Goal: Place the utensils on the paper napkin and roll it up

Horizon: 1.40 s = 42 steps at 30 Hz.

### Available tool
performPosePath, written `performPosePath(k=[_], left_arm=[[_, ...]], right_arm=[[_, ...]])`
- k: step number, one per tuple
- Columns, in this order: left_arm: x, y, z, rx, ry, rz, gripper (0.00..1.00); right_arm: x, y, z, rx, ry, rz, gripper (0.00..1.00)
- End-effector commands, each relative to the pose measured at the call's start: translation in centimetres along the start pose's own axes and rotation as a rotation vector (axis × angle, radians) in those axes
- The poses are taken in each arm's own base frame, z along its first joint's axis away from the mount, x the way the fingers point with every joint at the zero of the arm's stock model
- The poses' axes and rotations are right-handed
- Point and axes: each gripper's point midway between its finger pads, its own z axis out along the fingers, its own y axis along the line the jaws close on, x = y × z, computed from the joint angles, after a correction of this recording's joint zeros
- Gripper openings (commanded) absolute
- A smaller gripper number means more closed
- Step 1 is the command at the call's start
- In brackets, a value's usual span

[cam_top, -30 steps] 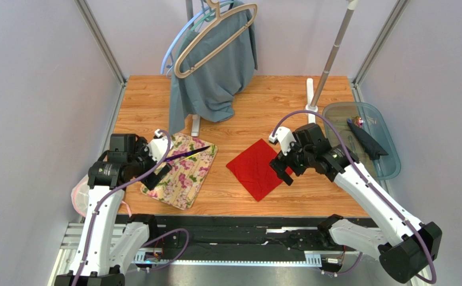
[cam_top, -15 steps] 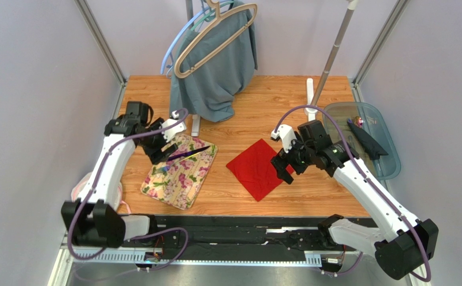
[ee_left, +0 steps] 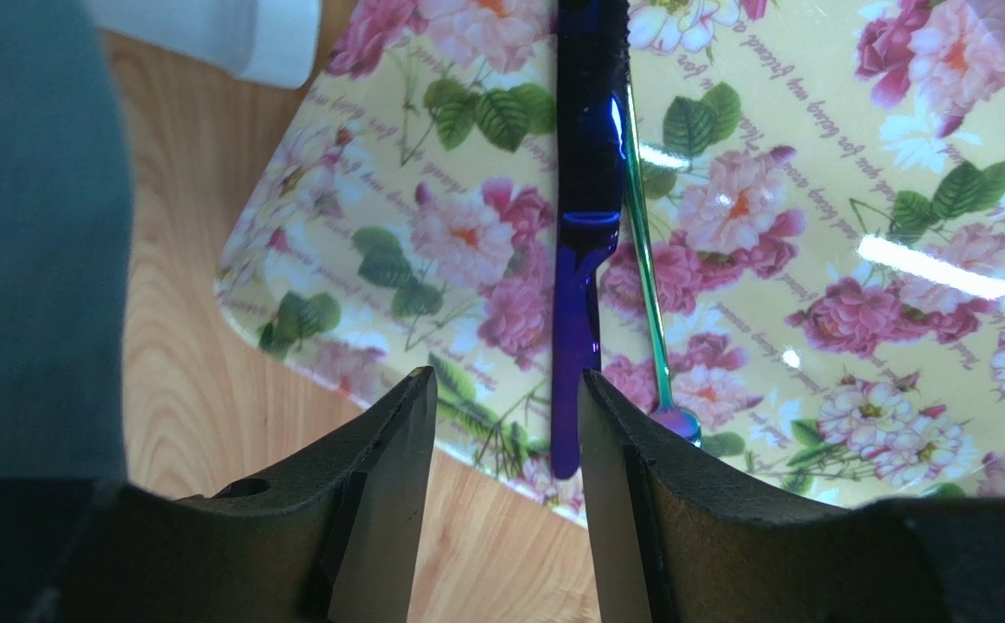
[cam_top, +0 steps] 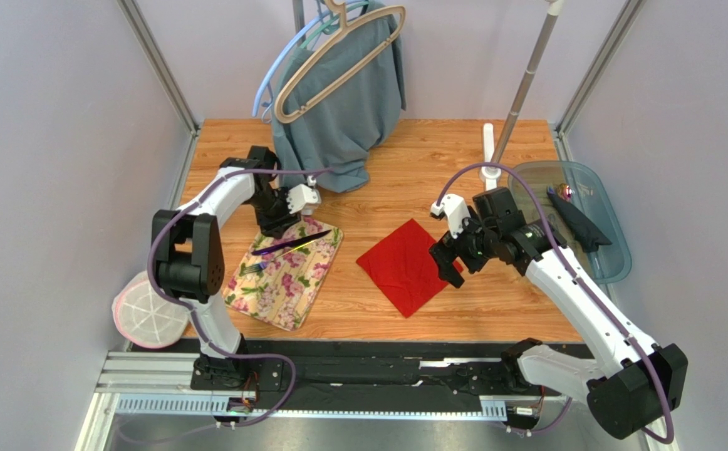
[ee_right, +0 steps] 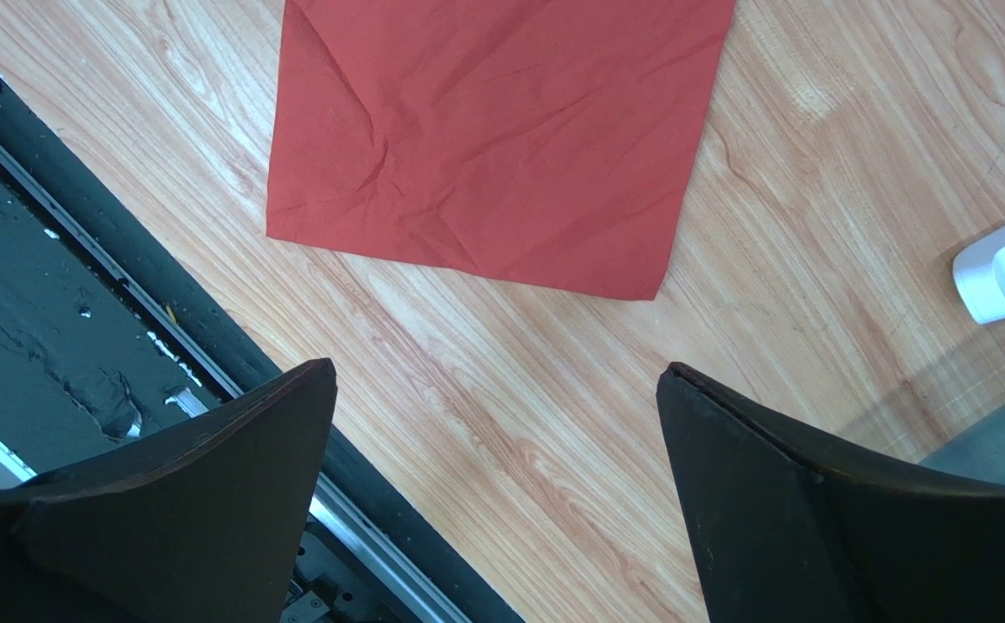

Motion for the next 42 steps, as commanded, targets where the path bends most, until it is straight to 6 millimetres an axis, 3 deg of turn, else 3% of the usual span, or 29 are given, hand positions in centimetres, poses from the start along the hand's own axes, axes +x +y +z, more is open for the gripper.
performPosePath(k=[1, 5, 28, 35, 39, 42], left_arm=[[-0.9, 0.5, 0.5, -0.008, 0.012, 0.102, 0.52], [-0.2, -0.5, 1.7, 0.016, 0.048, 0.116, 0.52], [-0.1, -1.6, 5.0, 0.05, 0.121, 0.116, 0.45], [0.8, -2.1, 5.6, 0.069, 0.158, 0.122, 0.22], [0.6, -2.3, 4.9, 0.058, 0.149, 0.122, 0.0], [0.3, -2.9, 3.6, 0.058, 0.142, 0.112, 0.0]], right_arm=[[-0.8, -0.2, -0.2, 0.007, -0.028, 0.006, 1.0], [-0.8, -0.2, -0.1, 0.004, -0.026, 0.005, 1.0], [-0.5, -0.3, 0.0, 0.011, -0.026, 0.004, 1.0], [-0.4, -0.3, 0.0, 0.015, -0.025, 0.002, 1.0], [-0.4, -0.5, 0.1, 0.021, -0.026, 0.001, 1.0], [-0.7, -0.4, 0.1, 0.013, -0.03, 0.002, 1.0]])
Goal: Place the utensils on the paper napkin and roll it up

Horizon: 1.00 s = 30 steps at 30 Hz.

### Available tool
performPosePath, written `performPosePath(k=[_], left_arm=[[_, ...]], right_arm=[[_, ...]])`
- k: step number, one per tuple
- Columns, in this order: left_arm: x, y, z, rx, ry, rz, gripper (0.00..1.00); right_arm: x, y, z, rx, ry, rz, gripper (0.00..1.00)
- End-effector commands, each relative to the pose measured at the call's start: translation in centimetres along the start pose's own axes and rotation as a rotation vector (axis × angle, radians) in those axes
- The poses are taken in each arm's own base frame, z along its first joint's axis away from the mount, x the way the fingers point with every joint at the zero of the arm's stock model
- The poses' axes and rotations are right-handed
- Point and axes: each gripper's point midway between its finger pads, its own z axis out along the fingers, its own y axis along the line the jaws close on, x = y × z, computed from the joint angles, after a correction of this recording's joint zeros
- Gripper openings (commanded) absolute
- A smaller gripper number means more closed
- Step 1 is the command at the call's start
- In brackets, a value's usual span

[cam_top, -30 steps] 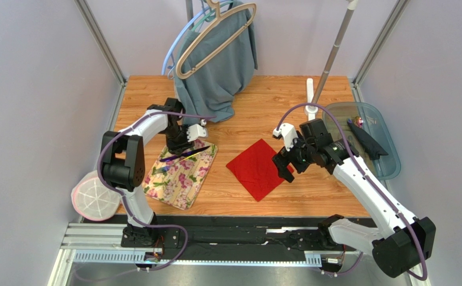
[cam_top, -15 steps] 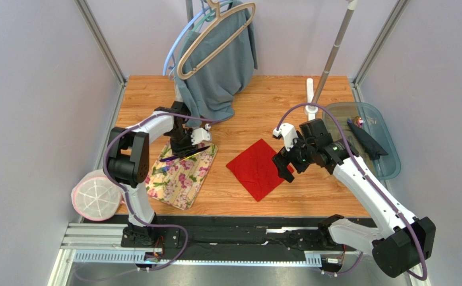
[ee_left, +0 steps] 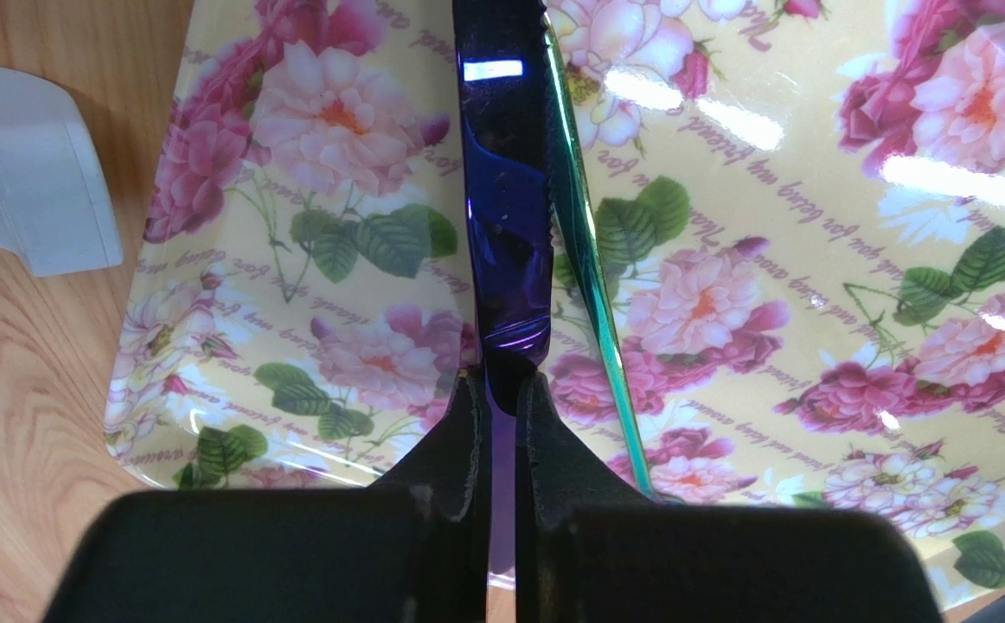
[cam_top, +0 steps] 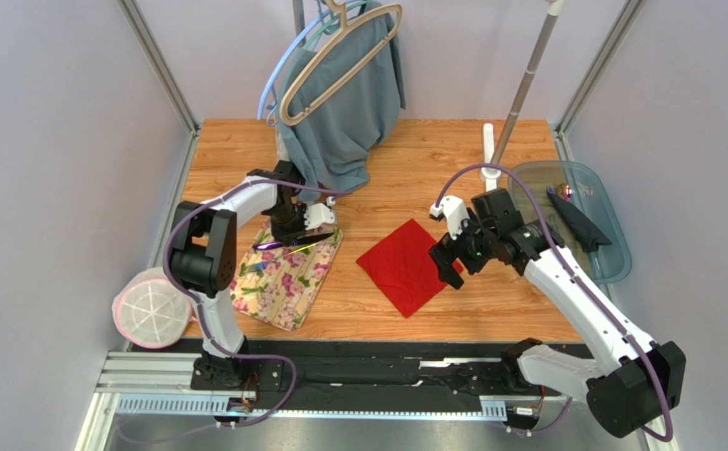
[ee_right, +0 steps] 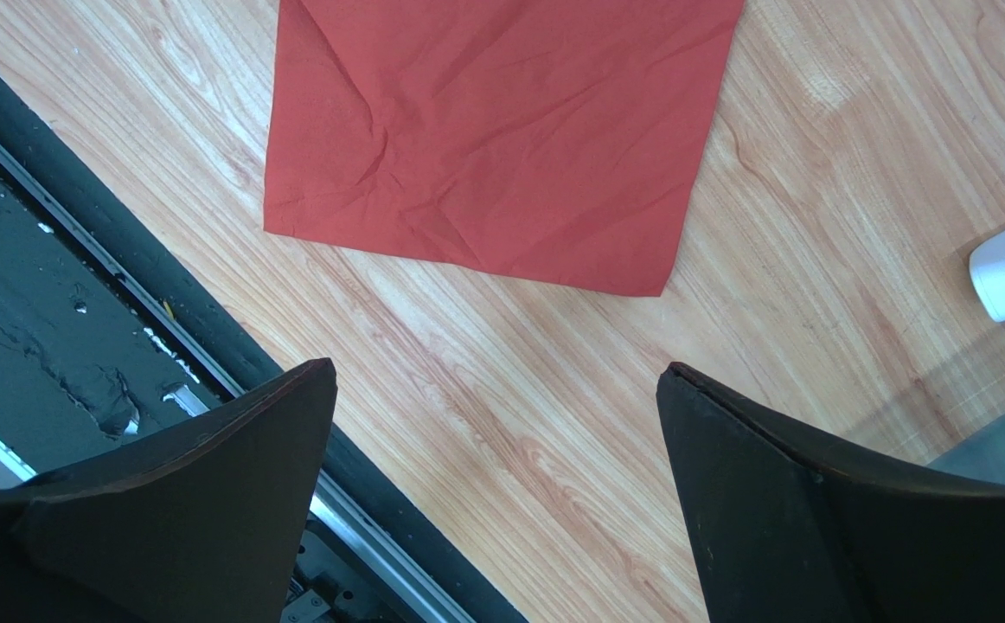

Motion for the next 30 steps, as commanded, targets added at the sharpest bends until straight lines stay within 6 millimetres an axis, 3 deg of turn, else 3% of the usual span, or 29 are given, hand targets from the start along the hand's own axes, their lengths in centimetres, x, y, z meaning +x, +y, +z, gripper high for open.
performPosePath(k=[1, 7, 16, 22, 30], left_arm=[[0.3, -1.3, -1.3, 0.012, 0.005, 0.009, 0.0], [0.2, -1.9, -4.3, -0.052, -0.012, -0.013, 0.0], [-0.2, -3.8, -6.9, -0.052, -0.054, -0.051, 0.0], [-2.2, -8.0, -9.1, 0.012, -0.115, -0.049, 0.0], [-4.1, -13.6, -10.4, 0.105, -0.142, -0.041, 0.0]], right_arm=[[-1.0, -0.3, -0.1, 0.013, -0.037, -0.001, 1.0], [-1.4, -0.3, -0.1, 0.005, -0.046, 0.0, 1.0], [-1.3, -0.2, -0.3, 0.012, -0.055, 0.004, 1.0], [-1.4, -0.6, -0.1, 0.027, -0.055, 0.018, 1.0], [-2.0, -0.8, 0.1, 0.028, -0.058, 0.034, 1.0]])
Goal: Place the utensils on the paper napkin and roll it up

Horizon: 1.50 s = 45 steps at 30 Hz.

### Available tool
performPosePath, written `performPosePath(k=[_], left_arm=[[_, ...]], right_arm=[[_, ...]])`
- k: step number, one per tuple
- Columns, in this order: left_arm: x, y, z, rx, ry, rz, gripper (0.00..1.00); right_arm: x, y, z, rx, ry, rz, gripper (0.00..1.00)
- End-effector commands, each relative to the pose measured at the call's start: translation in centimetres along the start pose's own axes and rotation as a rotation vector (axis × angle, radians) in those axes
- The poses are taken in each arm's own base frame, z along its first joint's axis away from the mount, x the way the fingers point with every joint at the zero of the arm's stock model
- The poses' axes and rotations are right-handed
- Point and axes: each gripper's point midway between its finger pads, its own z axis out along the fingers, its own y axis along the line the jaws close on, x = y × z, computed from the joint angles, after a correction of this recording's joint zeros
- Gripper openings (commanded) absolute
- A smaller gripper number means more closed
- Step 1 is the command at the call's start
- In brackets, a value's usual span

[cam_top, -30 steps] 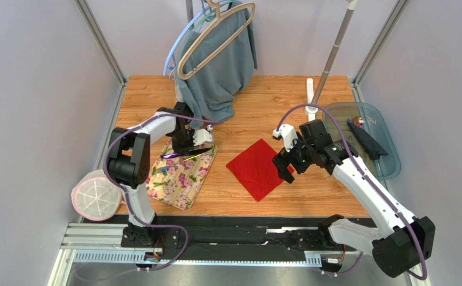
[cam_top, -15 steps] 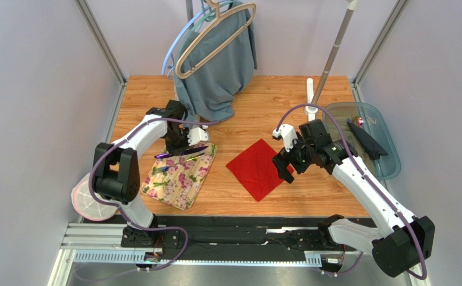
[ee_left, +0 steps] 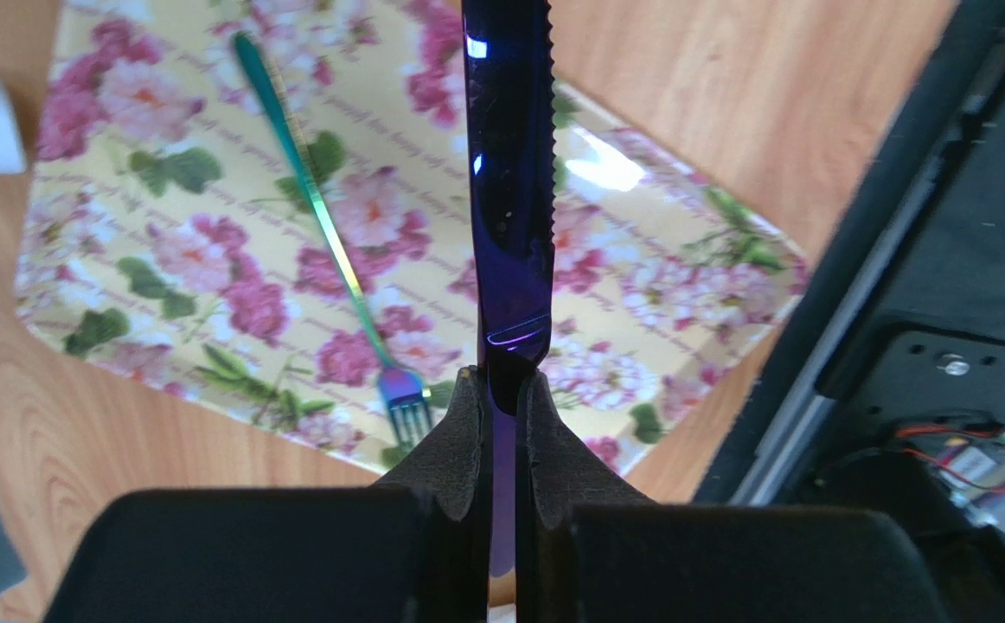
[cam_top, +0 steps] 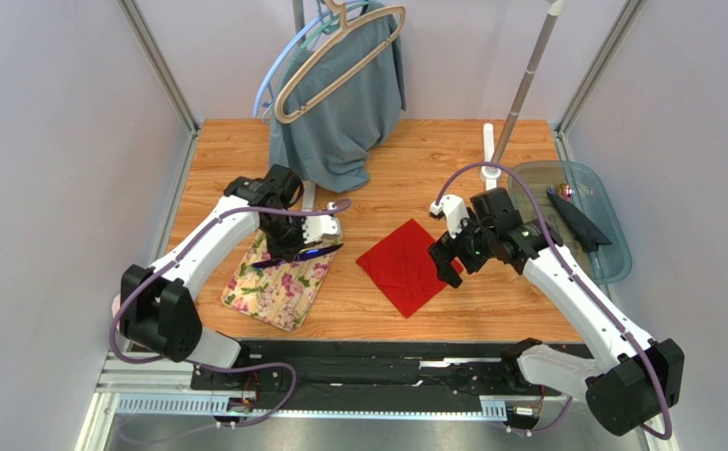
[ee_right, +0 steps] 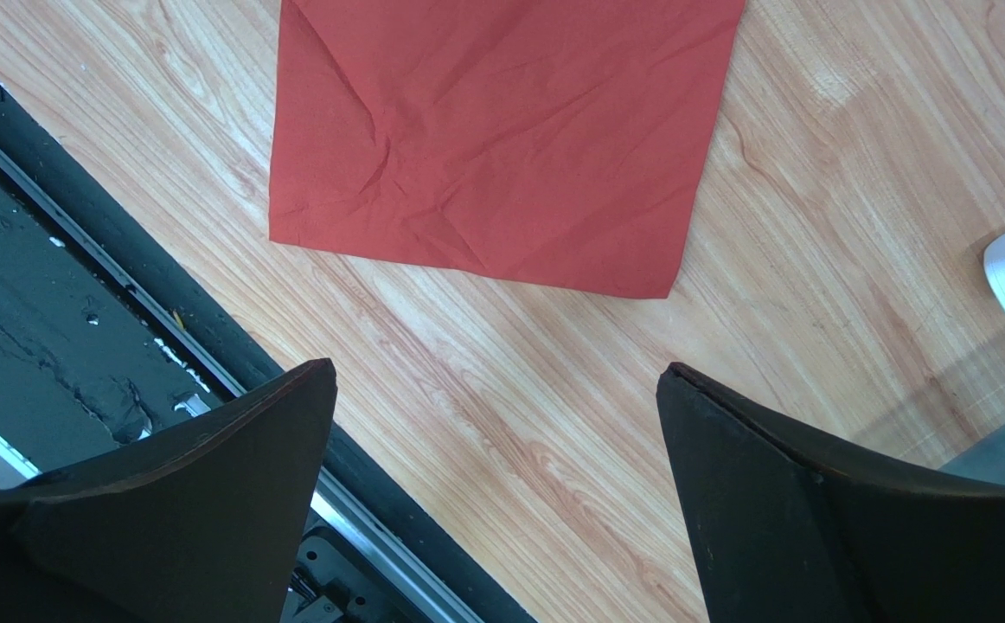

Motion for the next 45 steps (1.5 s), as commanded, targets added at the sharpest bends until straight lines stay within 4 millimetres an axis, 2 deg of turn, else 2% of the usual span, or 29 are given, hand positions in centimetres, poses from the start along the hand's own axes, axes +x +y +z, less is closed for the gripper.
performPosePath(k=[1, 6, 8, 9, 11, 14, 16, 18, 20, 23, 28, 31, 36, 45], left_arm=[[-1.3, -4.0, -1.0, 0.08, -0.04, -0.028, 0.0], [-7.4, -5.4, -1.9, 0.142, -0.176, -0.108, 0.0], [-9.9, -4.8, -1.9, 0.136, -0.214, -0.179, 0.0], [-11.2, -5.0, -1.7, 0.131, -0.223, -0.183, 0.0], [-14.1, -4.0, -1.6, 0.1, -0.29, -0.303, 0.0], [-17.0, -1.6, -1.2, 0.003, -0.34, -0.524, 0.0], [-19.0, -0.4, -0.9, 0.007, -0.377, -0.616, 0.0], [-20.6, -0.1, -0.5, 0.046, -0.415, -0.731, 0.0], [-23.1, 1.0, -0.5, 0.068, -0.514, -0.848, 0.0], [-25.4, 2.0, 0.9, 0.117, -0.565, -1.006, 0.0], [-27.6, 3.8, 5.5, 0.116, -0.538, -1.141, 0.0], [-28.7, 3.6, 8.4, 0.141, -0.516, -1.179, 0.0], [-27.7, 3.7, 12.9, 0.106, -0.451, -1.258, 0.0], [-28.5, 2.8, 14.2, 0.11, -0.436, -1.275, 0.0]], right_arm=[[-2.1, -0.8, -0.1, 0.027, -0.061, 0.015, 1.0], [-2.5, -1.5, -0.1, 0.014, -0.079, 0.085, 1.0], [-2.5, -2.3, -0.2, 0.023, -0.082, 0.132, 1.0], [-2.5, -2.6, -0.1, 0.024, -0.081, 0.149, 1.0], [-2.4, -3.5, -0.3, 0.04, -0.085, 0.2, 1.0], [-2.2, -5.1, -0.5, 0.071, -0.096, 0.274, 1.0], [-1.9, -6.1, -0.3, 0.087, -0.092, 0.316, 1.0], [-1.6, -6.8, 0.2, 0.111, -0.089, 0.343, 1.0], [-1.2, -7.4, 0.7, 0.128, -0.074, 0.368, 1.0], [-1.4, -7.9, 0.9, 0.137, -0.073, 0.395, 0.99], [-1.8, -8.2, 0.6, 0.074, -0.071, 0.471, 1.0], [-1.5, -8.7, 0.8, 0.06, -0.059, 0.509, 1.0], [-1.7, -9.3, 0.9, 0.045, -0.062, 0.53, 0.99], [-1.8, -9.2, 1.1, 0.001, -0.058, 0.554, 0.99]])
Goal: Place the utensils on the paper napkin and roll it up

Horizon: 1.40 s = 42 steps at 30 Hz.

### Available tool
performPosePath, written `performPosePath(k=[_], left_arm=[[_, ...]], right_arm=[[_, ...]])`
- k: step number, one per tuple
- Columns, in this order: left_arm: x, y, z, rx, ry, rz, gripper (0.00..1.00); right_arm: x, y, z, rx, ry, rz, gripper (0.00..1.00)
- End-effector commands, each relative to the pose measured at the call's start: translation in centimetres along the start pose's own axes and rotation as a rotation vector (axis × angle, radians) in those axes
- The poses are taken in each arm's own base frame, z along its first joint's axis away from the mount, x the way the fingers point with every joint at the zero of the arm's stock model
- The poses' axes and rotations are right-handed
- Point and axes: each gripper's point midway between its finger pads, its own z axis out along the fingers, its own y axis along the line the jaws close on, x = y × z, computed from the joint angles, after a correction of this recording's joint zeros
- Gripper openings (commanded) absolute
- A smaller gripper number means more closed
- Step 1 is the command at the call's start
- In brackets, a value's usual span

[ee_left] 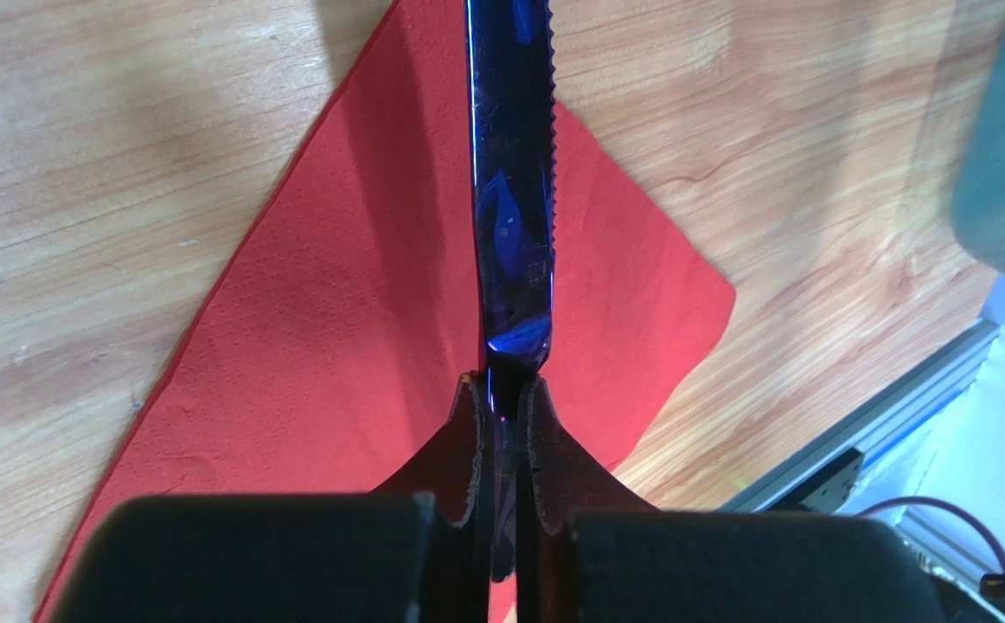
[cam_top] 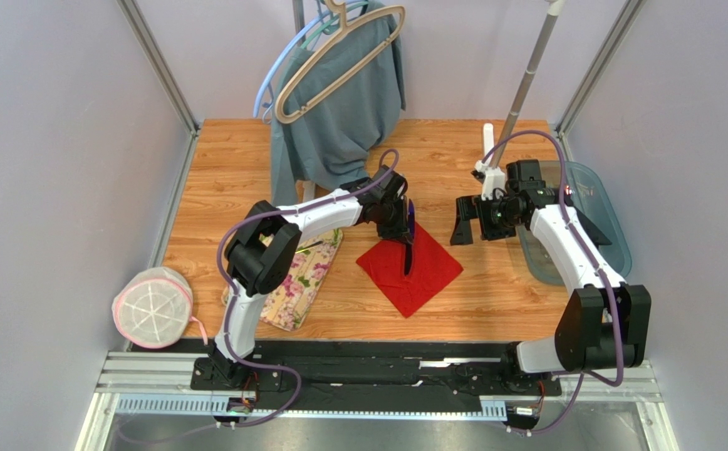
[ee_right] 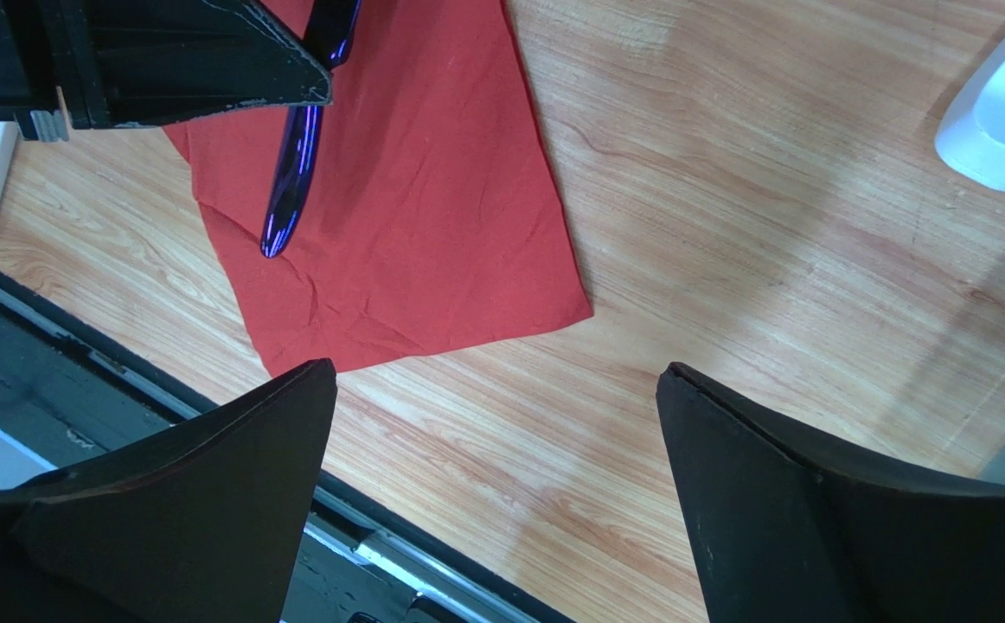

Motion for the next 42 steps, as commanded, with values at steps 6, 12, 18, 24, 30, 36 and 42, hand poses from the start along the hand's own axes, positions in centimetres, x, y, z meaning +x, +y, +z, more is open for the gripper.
performPosePath(k=[6, 12, 18, 24, 30, 36, 42], left_arm=[[-0.5, -2.5, 0.1, 0.045, -0.037, -0.002, 0.0], [0.3, -2.2, 0.6, 0.025, -0.02, -0.007, 0.0], [0.4, -1.9, 1.5, 0.007, -0.008, -0.027, 0.0], [0.8, -1.4, 2.1, -0.012, -0.001, -0.041, 0.0], [1.4, -0.9, 2.5, -0.031, 0.015, -0.042, 0.0], [1.7, -0.3, 2.7, -0.056, 0.028, -0.046, 0.12], [1.5, -0.2, 2.5, -0.074, 0.026, -0.044, 0.25]], right_arm=[[-1.9, 0.8, -0.7, -0.062, -0.034, 0.019, 0.99], [-2.0, 0.8, -0.6, -0.066, -0.033, 0.021, 0.99], [-1.9, 0.9, -0.5, -0.074, -0.03, 0.024, 0.99], [-1.9, 0.9, -0.5, -0.08, -0.03, 0.023, 0.99], [-1.8, 0.9, -0.3, -0.086, -0.026, 0.024, 0.99], [-1.9, 0.9, -0.3, -0.089, -0.028, 0.026, 0.99], [-2.0, 1.0, -0.7, -0.098, -0.039, 0.027, 1.0]])
